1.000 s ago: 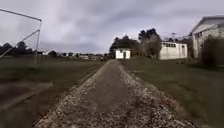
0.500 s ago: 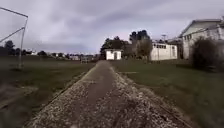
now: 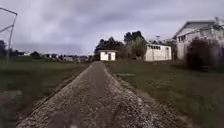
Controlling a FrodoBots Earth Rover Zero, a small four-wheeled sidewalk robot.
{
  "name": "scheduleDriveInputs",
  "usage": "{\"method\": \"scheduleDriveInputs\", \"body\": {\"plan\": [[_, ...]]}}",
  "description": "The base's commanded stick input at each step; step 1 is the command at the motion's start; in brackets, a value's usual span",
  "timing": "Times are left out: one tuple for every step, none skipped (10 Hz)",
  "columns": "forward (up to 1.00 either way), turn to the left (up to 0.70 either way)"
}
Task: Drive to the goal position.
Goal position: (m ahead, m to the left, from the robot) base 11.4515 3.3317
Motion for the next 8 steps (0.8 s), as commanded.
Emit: {"method": "scheduleDriveInputs", "body": {"plan": [[0.7, -0.18], [0.7, -0.26], [0.7, -0.31], [0.7, -0.16], [0.7, -0.01], [0.7, 0.0], [0.7, 0.0], [0.7, 0.0]]}}
